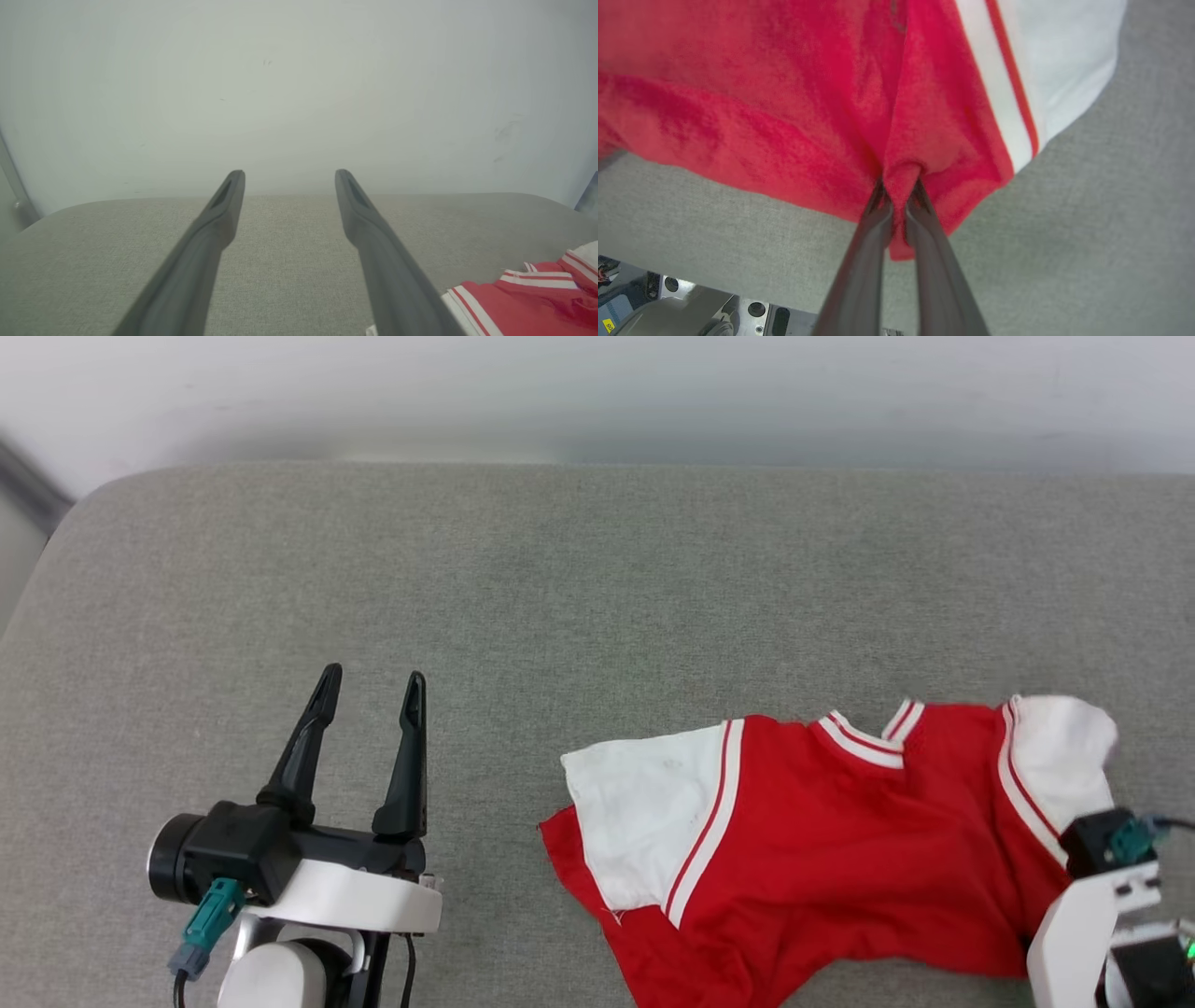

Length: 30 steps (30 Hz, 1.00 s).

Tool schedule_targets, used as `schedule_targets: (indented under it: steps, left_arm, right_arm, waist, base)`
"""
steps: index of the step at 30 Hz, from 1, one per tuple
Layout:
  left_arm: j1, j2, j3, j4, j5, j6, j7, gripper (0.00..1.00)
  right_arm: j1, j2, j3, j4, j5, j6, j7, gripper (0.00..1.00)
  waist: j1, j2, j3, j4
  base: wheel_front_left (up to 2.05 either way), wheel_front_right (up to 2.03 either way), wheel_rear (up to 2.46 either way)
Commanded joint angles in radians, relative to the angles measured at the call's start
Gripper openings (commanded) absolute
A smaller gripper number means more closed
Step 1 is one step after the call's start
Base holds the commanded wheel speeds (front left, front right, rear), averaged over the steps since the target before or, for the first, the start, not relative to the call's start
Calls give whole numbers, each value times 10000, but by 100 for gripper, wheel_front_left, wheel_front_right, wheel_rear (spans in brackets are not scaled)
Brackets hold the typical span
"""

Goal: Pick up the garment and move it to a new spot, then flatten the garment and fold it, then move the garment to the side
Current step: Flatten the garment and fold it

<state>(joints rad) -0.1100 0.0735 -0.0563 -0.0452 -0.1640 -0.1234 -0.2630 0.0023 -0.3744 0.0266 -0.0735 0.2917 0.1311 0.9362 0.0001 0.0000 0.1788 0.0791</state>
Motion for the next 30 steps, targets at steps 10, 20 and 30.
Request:
schedule_targets:
  steps: [10,20,30]
  left_arm:
    - [231,29,42,109,6,-57,-26,100]
    - [427,87,96,-16,-100,-66,-26,100]
    - [520,261,-153,-179,-306,-71,-24,100]
  right_arm:
    - [1066,1132,-234,190,-530,-5,-389,16]
    - [21,1197,-611,-428,-297,-8,-2530,100]
    - [-569,1868,-1312,-1364,-204,-5,-6228,100]
  waist:
    - [-1,0,-227,-279]
    - [-1,0,-570,-614]
    - [-1,0,-432,-958]
  base:
    - [0,0,0]
    - [0,0,0]
    - [0,0,0]
